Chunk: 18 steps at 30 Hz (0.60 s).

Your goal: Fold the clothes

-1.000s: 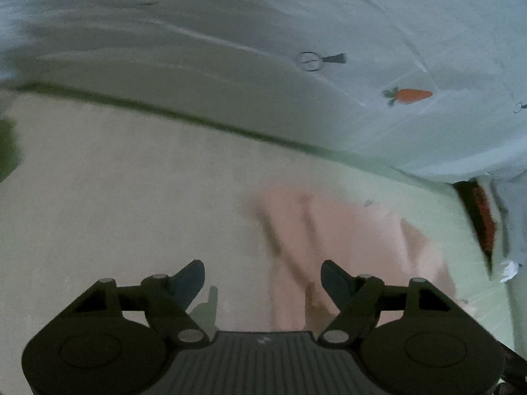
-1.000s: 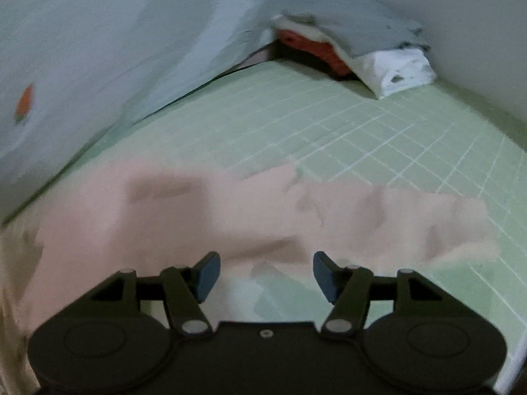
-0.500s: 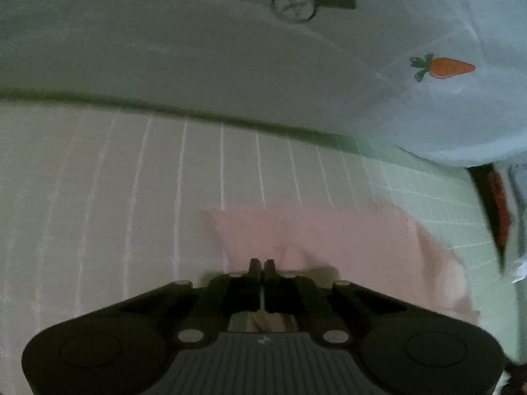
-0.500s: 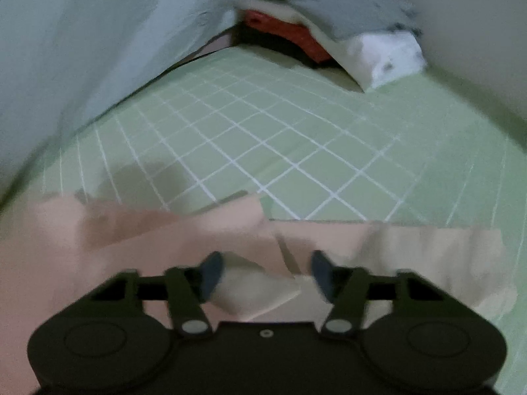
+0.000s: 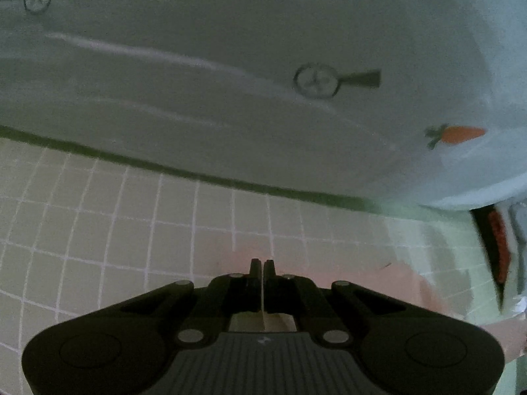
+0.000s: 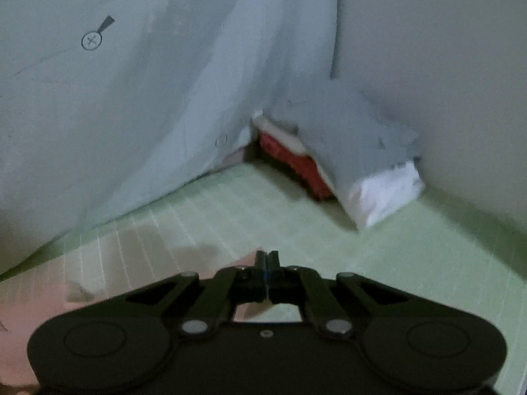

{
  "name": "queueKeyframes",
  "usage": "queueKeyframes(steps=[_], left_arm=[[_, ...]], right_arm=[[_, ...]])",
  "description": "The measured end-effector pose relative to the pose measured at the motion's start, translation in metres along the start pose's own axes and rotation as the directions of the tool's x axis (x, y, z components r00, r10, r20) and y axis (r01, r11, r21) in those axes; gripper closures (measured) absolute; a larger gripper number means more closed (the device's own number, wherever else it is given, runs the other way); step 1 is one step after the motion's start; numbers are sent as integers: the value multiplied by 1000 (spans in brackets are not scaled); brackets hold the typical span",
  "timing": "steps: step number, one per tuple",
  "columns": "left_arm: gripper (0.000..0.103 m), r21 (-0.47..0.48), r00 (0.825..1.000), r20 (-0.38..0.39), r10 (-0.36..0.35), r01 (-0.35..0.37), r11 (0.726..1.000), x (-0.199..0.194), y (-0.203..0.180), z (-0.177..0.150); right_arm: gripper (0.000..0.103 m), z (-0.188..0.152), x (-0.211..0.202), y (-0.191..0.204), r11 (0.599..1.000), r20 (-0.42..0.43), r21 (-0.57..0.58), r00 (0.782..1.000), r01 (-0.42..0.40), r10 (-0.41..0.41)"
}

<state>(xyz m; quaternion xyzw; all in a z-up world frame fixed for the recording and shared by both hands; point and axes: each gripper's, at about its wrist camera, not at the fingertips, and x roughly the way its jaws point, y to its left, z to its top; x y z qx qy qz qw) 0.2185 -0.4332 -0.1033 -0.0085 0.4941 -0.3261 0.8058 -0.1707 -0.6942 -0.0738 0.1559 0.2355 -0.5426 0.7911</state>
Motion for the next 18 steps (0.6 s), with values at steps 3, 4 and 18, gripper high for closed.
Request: queueKeyframes(steps=[3, 4, 18], left_arm=[[96, -12, 999, -43, 15, -15, 1000, 10, 2, -4], [95, -8, 999, -45, 25, -26, 1000, 9, 3, -5], [98, -27, 997, -72, 6, -8, 1000, 30, 1, -9]], right_arm=[[102, -10, 21, 8, 998, -71, -60, 997, 26, -30], [102, -16, 26, 7, 999, -104, -48, 994, 27, -31], [53, -51, 47, -33, 959, -264, 278, 964, 58, 18]])
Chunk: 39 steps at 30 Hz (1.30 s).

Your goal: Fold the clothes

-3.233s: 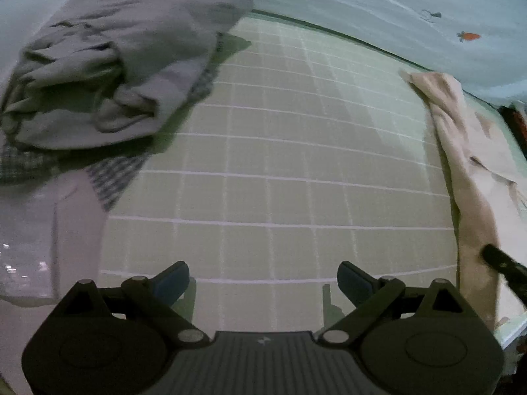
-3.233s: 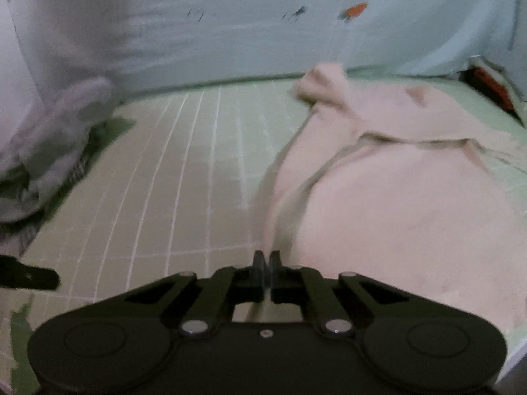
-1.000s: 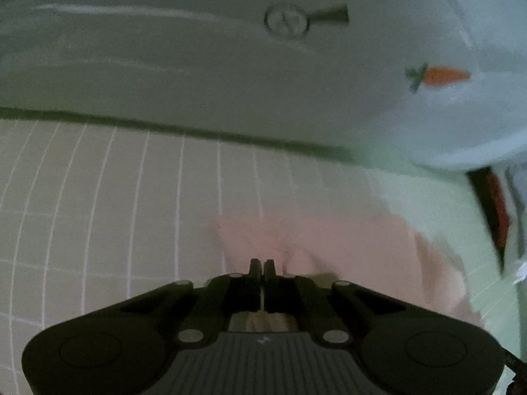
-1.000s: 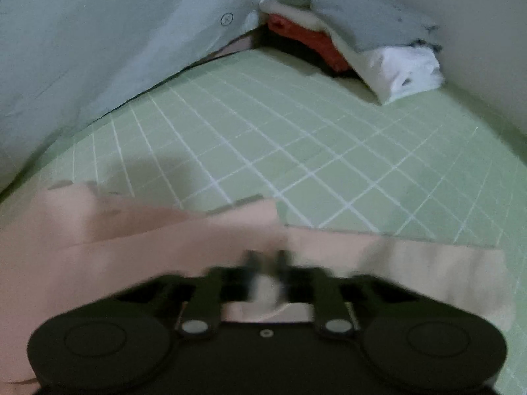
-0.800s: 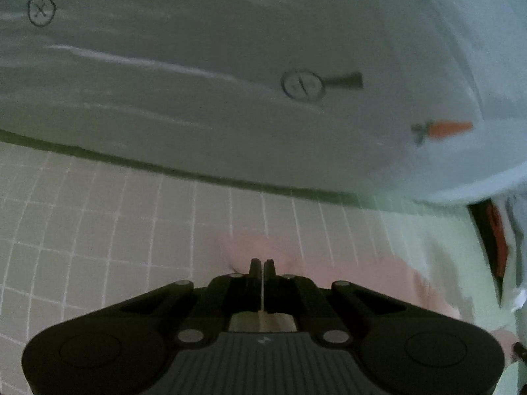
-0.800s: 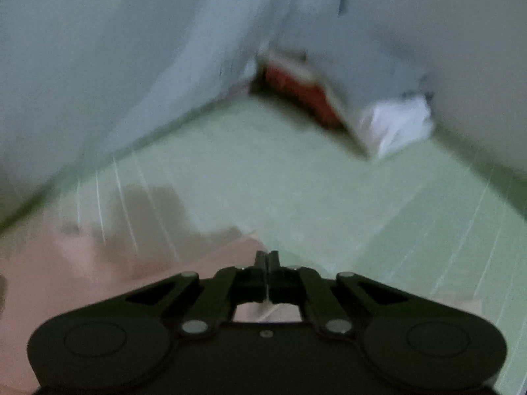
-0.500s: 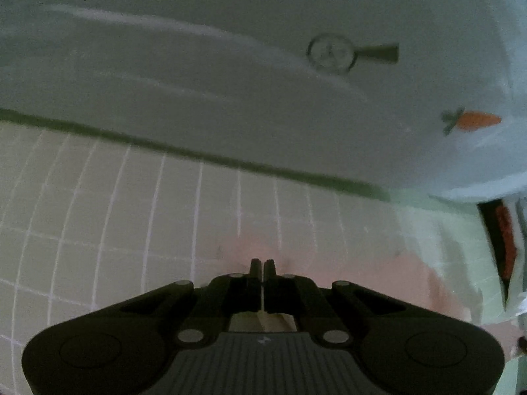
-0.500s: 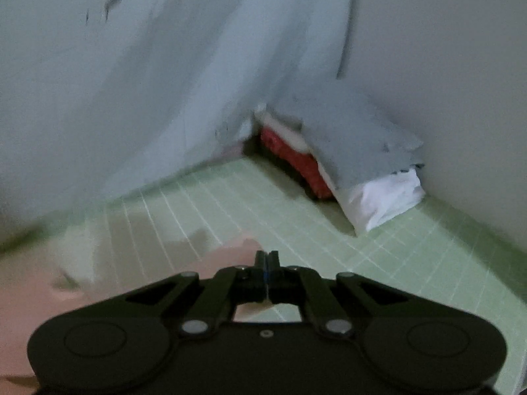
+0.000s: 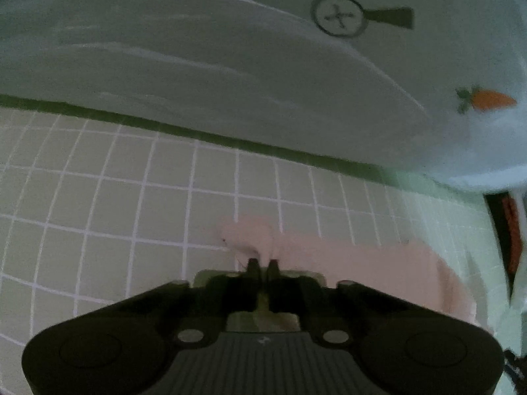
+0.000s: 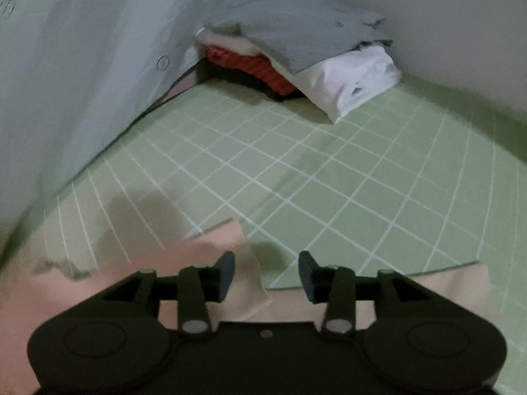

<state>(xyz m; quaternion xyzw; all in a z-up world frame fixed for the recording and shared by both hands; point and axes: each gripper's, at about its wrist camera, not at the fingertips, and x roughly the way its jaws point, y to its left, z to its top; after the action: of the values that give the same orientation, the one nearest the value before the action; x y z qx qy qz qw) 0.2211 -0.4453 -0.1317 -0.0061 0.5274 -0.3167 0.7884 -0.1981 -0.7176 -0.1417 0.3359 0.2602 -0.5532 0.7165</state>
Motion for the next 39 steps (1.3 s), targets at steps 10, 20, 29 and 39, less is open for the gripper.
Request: queueKeyframes(steps=[10, 20, 29, 39], left_arm=[[22, 13, 995, 47, 84, -85, 996, -14, -1, -8], [15, 15, 980, 140, 140, -143, 990, -91, 0, -59], [14, 34, 979, 83, 185, -188, 982, -146, 16, -157], [14, 115, 977, 41, 211, -214, 970, -188, 50, -217]], right_arm=[[48, -9, 25, 24, 987, -64, -161, 998, 4, -14], [101, -12, -28, 51, 941, 68, -336, 995, -46, 73], [102, -73, -116, 86, 814, 103, -561, 964, -149, 247], [102, -188, -185, 114, 692, -1, -673, 936, -261, 353]])
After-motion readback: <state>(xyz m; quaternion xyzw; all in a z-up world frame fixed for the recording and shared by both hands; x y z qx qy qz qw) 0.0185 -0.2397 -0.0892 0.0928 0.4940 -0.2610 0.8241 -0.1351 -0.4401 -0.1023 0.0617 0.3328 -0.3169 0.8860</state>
